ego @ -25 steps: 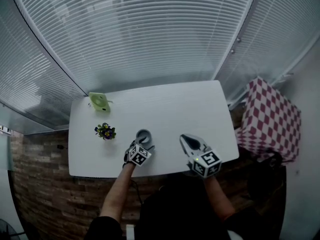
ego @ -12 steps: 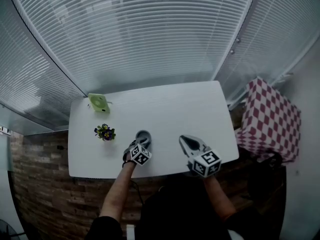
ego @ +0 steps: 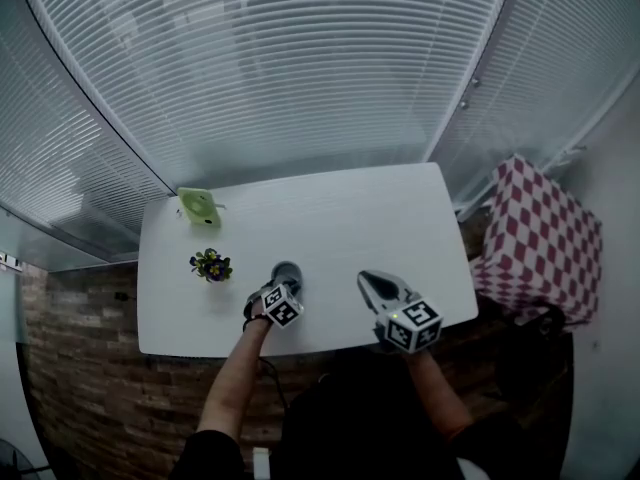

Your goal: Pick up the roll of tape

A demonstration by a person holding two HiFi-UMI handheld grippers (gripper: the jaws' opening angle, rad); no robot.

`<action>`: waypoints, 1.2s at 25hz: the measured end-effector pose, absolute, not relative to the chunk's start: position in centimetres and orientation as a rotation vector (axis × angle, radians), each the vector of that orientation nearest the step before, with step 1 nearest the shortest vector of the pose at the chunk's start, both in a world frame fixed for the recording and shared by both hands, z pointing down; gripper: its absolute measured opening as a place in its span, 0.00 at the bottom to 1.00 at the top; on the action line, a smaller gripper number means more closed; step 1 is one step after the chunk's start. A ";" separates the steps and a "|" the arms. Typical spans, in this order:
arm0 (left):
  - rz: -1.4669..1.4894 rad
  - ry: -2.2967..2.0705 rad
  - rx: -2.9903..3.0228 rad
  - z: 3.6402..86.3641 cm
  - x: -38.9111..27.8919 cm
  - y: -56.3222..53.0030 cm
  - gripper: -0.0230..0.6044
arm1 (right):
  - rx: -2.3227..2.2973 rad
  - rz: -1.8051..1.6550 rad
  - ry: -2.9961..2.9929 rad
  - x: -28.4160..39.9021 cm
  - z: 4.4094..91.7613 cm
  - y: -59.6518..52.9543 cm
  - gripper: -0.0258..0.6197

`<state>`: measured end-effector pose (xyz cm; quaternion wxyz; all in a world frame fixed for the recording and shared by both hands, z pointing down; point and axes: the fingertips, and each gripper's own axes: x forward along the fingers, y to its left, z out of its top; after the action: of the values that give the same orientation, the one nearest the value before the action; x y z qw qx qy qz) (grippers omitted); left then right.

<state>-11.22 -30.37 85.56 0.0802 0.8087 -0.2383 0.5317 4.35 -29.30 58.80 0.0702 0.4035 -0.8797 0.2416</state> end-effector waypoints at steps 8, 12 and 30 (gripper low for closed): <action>1.454 -0.839 2.463 84.8 -10.6 -29.2 0.11 | 1.222 0.737 -2.662 4.6 58.6 -29.2 0.05; 1.276 -0.998 2.493 82.8 -10.3 -30.1 0.11 | 1.210 0.734 -2.667 4.7 58.9 -29.1 0.05; 0.476 -1.471 2.511 67.6 -13.1 -30.0 0.11 | 1.170 0.711 -2.705 2.8 58.2 -29.0 0.05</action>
<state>-13.09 -30.00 67.62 0.0961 0.8476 -0.4965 0.1607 2.82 -28.96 58.24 0.0551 0.3853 -0.8909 0.2341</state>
